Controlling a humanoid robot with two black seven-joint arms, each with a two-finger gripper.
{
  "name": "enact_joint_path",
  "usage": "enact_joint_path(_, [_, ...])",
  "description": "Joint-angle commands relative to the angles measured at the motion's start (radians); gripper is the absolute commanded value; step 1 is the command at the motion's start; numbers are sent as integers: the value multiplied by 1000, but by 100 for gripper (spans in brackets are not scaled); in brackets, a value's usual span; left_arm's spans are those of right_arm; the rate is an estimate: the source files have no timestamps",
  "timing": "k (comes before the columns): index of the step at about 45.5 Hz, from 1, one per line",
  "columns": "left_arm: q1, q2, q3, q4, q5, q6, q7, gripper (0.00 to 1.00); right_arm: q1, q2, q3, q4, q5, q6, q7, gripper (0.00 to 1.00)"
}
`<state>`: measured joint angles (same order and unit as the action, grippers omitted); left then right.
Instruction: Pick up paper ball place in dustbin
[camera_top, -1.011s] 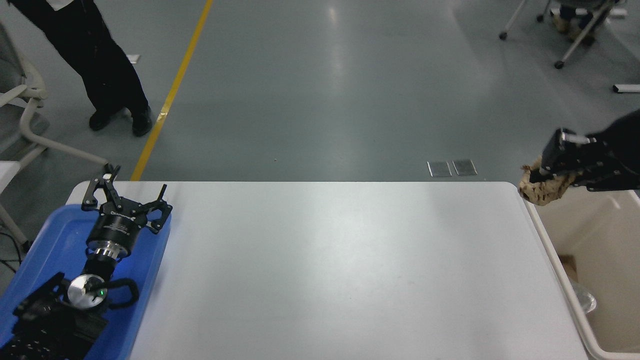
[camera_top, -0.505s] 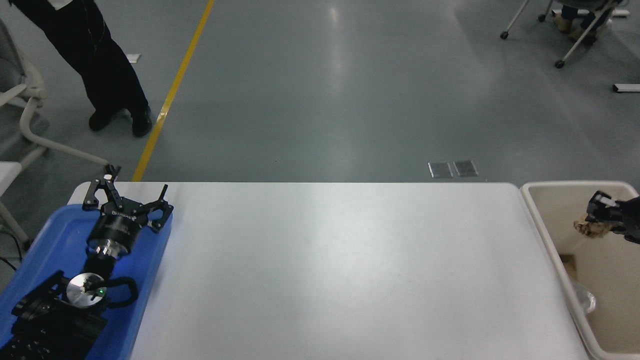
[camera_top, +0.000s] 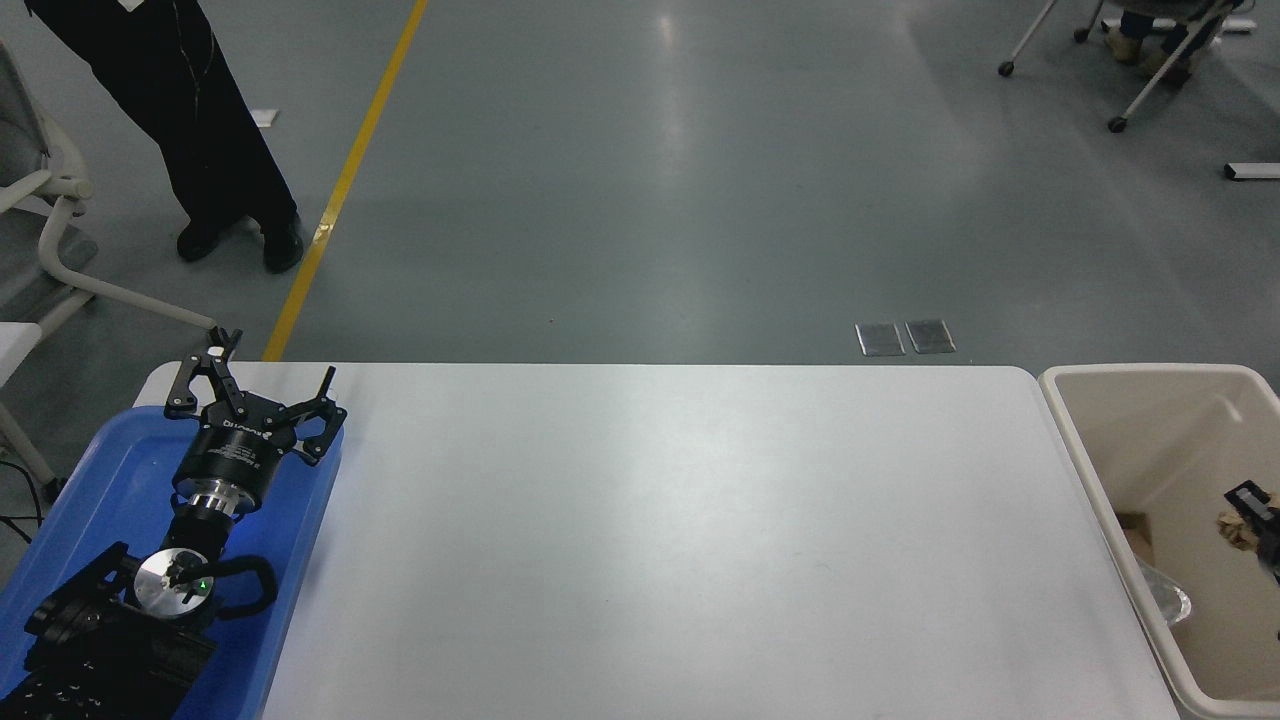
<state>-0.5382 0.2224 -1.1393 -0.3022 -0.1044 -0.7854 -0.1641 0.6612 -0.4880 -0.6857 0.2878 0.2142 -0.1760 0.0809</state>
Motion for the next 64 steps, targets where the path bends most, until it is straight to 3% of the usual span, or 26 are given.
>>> enact_joint_path(1, [1,0,0,0,-1,0,0,99,-86,72,57,-87,19,-46,-1,0])
enact_joint_path(7, [0,0,0,0,0,0,0,99,-86,69,57,-85,19,-46,0,0])
enact_joint_path(8, [1,0,0,0,0,0,0,99,-86,68,57,-84,17,-45,-3,12])
enact_joint_path(10, [0,0,0,0,-1,0,0,99,-84,66,57,-84,19,-46,-7,66])
enact_joint_path(11, [0,0,0,0,-1,0,0,99,-83,66,58,-84,21,-46,-7,88])
enact_joint_path(12, [0,0,0,0,0,0,0,99,-80,69,58,-78,21,-33,-9,100])
enact_joint_path(30, [0,0,0,0,0,0,0,99,-48,57,48,-36,7,-30,-3,100])
enact_joint_path(36, [0,0,1,0,0,0,0,99,57,-9,17,46,-10,-8,2,100])
enact_joint_path(46, [-2,0,1,0,0,0,2,99,317,-110,-49,342,-165,15,3,100])
enact_joint_path(52, [-2,0,3,0,0,0,2,99,506,-159,-81,563,-289,105,3,100])
enact_joint_path(58, [-2,0,1,0,0,0,2,99,688,-144,-207,741,-317,156,5,100])
enact_joint_path(64, [-2,0,3,0,0,0,2,99,872,-55,-368,924,-325,174,5,100])
